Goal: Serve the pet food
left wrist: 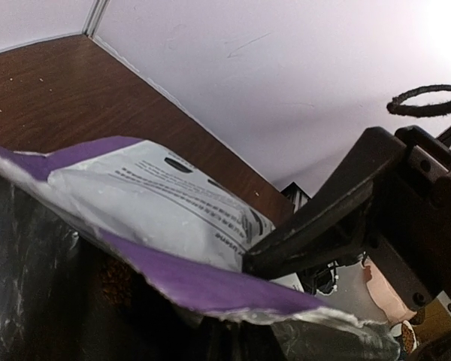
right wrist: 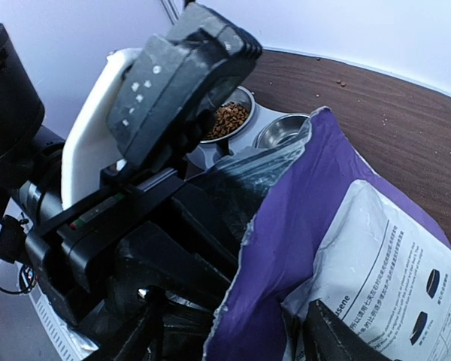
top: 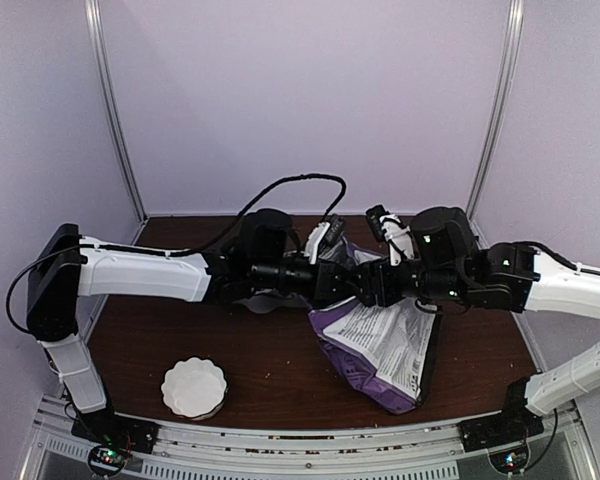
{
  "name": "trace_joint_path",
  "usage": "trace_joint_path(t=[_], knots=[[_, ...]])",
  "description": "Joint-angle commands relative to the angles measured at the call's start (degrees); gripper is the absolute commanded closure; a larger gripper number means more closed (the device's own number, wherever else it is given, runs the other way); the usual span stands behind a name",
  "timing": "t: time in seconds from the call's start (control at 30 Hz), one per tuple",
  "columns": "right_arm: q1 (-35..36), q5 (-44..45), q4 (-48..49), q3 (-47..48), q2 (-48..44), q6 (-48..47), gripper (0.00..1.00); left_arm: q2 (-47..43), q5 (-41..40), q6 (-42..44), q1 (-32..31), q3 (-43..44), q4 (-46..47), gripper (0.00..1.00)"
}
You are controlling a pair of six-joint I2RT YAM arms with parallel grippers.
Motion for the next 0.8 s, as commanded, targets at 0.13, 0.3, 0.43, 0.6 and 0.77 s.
trace_joint_path(t=[0.13,0.3,0.43,0.6,0.77], knots=[[0.29,8.90,-5.40,2.03,2.47,2.71,0.61,-4.08,0.65,1.15,-0.32,1.12,7.03,1.00],[0.19,12.09,-6.94,1.22,1.85,4.75,0.90,-4.79,0.01,1.16,-0.32,0.75,7.17,1.00],[0.17,14.17,-7.99,1.32,0.54,4.90,1.00,-6.08,-0.90,0.57,-0.27,-0.16,7.45,1.00],[-0.13,15.75,-8.30,0.95,-1.68,4.34,1.00,-8.32,-1.52,-3.27,0.65,-2.95,9.82,1.00],[-1.03,16.27,-8.47,-0.15,-4.03,4.28,1.00,-10.98,-1.42,-8.70,2.02,-7.76,15.66,1.00]])
